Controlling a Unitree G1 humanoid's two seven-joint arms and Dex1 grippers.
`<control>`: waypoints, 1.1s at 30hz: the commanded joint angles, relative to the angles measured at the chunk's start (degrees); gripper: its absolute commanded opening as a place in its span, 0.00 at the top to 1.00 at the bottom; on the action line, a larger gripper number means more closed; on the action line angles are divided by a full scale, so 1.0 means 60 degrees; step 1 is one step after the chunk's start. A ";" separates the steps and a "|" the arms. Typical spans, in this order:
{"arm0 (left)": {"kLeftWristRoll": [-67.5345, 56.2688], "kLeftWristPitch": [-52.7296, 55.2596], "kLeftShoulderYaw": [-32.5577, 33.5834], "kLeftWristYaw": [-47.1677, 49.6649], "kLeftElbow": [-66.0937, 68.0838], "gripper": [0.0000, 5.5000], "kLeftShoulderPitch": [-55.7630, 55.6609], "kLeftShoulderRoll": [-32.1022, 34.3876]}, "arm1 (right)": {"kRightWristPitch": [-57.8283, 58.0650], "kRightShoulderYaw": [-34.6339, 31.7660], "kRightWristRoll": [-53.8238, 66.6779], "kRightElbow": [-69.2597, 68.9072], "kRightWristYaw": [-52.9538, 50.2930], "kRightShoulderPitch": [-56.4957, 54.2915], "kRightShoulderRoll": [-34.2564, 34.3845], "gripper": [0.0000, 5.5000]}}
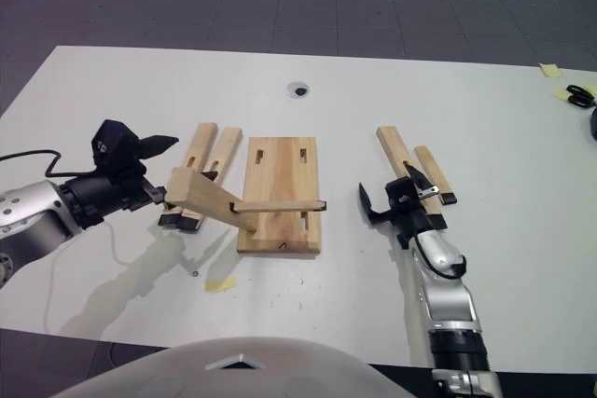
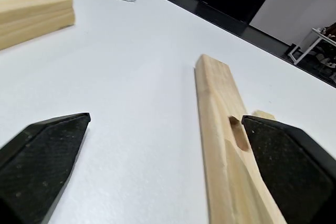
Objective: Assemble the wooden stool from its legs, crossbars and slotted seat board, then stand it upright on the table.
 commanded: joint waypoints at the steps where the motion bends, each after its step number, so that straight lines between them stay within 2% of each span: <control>1: 0.0202 0.0241 0.0088 0.0014 0.0053 0.02 -0.0253 -0.0308 | 0.0257 -0.0190 0.0088 -0.0297 0.0094 -0.0140 -0.0185 0.02; 3: 0.0997 0.0095 0.0009 0.0126 0.0418 0.02 -0.0379 -0.0391 | 0.0259 -0.0214 0.0116 -0.0385 0.0123 -0.0214 -0.0193 0.02; 7: 0.3496 -0.0192 -0.0832 0.0545 0.1427 0.02 -0.0273 -0.0455 | 0.0039 -0.0308 0.0344 -0.0497 0.0047 -0.0271 0.0023 0.02; 13: 0.5287 -0.0374 -0.2504 -0.1413 0.3122 0.02 -0.1230 -0.0417 | 0.0045 -0.0200 0.0335 -0.0502 -0.0062 -0.0269 0.0145 0.02; 20: 0.6455 -0.0585 -0.2330 -0.2146 0.4599 0.02 -0.1838 -0.0624 | -0.0008 -0.0126 0.0256 -0.0594 -0.0165 -0.0146 0.0247 0.02; 33: 0.7338 -0.0469 -0.2418 -0.2873 0.4565 0.02 -0.1499 -0.1270 | 0.0035 -0.0013 0.0115 -0.0522 -0.0257 -0.0305 0.0324 0.02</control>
